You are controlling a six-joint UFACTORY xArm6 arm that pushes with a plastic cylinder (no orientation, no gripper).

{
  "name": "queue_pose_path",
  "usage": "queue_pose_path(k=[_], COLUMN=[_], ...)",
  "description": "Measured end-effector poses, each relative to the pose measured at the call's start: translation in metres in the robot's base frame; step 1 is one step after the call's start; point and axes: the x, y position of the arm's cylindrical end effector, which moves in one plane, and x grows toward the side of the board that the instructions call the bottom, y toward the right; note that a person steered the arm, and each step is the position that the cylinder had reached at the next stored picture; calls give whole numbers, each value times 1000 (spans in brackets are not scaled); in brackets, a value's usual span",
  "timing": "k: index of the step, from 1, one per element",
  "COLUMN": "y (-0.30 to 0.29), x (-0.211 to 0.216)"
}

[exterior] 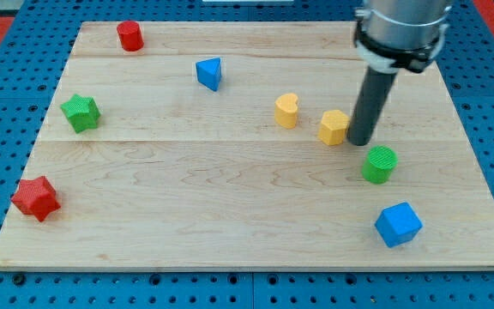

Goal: Push the hexagon towards top right

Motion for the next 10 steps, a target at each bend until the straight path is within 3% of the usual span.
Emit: queue_pose_path(k=[1,2,4,5,6,7,10], y=[-28,-50,37,32,-18,-17,41], x=[23,14,-56,-7,-29,-63,-122])
